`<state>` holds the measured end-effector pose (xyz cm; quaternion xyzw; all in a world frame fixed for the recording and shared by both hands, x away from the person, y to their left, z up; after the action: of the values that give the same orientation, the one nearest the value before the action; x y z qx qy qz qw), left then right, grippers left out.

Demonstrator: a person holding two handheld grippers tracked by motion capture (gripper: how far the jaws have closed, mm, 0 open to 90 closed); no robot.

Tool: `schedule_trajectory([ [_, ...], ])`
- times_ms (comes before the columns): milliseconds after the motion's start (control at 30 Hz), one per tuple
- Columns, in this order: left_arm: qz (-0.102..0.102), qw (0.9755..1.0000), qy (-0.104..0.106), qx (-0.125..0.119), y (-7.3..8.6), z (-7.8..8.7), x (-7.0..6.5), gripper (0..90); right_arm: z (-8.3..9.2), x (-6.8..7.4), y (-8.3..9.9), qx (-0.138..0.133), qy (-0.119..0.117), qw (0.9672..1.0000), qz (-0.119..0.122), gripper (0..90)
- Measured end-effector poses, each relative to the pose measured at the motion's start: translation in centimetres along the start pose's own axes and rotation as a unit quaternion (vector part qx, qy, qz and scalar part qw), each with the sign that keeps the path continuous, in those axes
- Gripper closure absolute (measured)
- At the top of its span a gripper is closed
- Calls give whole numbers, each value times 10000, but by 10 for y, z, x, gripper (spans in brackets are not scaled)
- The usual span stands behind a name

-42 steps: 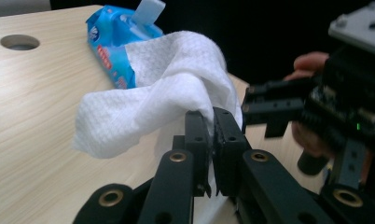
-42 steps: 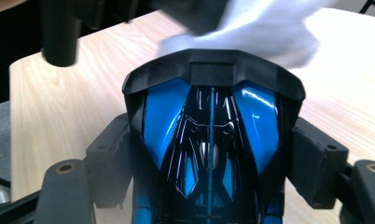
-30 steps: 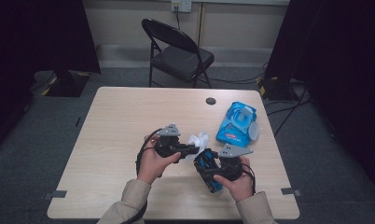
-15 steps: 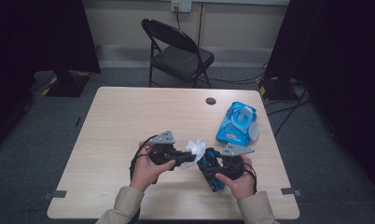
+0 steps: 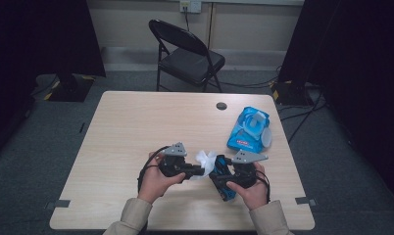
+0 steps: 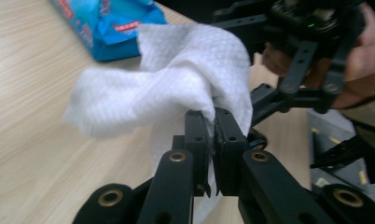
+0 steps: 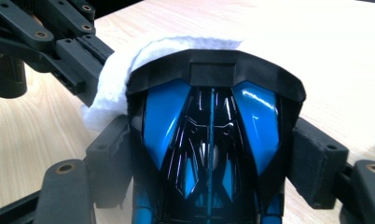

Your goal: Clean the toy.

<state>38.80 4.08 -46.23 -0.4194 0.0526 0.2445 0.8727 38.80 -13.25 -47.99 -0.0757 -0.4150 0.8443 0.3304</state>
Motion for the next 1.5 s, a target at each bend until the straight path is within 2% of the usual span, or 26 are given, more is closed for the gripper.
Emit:
schedule_trajectory([
  [100, 37, 10000, -38, 6, 2, -1, 3, 856, 0, 0, 0, 8, 0, 10000, 1, 258],
  [200, 151, 9997, -194, -27, 2, -1, 7, 853, 1, 1, -1, -25, -21, 10000, -11, 258],
  [367, 191, 9993, -326, -9, 0, -1, 9, 847, 2, 3, -3, -61, -39, 10000, 32, 258],
  [500, 295, 9983, -466, -188, -3, 3, 12, 837, 4, 4, -4, -89, -60, 9999, 40, 258],
  [733, 248, 9975, -534, -400, -10, 13, 13, 847, 7, 1, -4, -154, -59, 9999, -8, 258],
  [767, 266, 9975, -470, -464, -10, 14, 13, 850, 6, 2, -4, -122, -58, 9999, -7, 258],
  [833, 232, 9969, -517, -541, -11, 17, 13, 858, 6, 2, -4, -109, -58, 9999, -8, 258],
  [900, 274, 9966, -414, -661, -12, 22, 13, 864, 6, 1, -2, -86, -24, 10000, -26, 258],
  [967, 235, 9973, -473, -513, -10, 23, 13, 865, 5, 0, -1, -89, -74, 9999, -39, 258],
  [1033, 235, 9978, -440, -432, -8, 22, 14, 866, 5, 1, -2, -111, -85, 9999, -19, 258],
  [1233, 259, 9990, -154, -328, 1, 9, 12, 867, 6, 7, -8, -169, -127, 9998, 57, 258],
  [1400, 370, 9986, 127, -366, 7, 0, 8, 869, 6, 5, -8, -194, -153, 9997, 9, 258],
  [1500, 316, 9990, 176, -279, 12, -7, 6, 869, 7, 5, -8, -226, -176, 9996, -4, 258],
])
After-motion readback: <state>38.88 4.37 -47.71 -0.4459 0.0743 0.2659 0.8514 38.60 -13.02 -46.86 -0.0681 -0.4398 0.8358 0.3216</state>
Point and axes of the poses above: each handheld gripper's, and its own axes: z roughly backward along the jaws, y roughly out of its underside, x roughly to its left, the point moved 5 cm from there along -z, roughly forward along the jaws, and after that the axes turned 12 degrees about x, right-handed, at the moved point
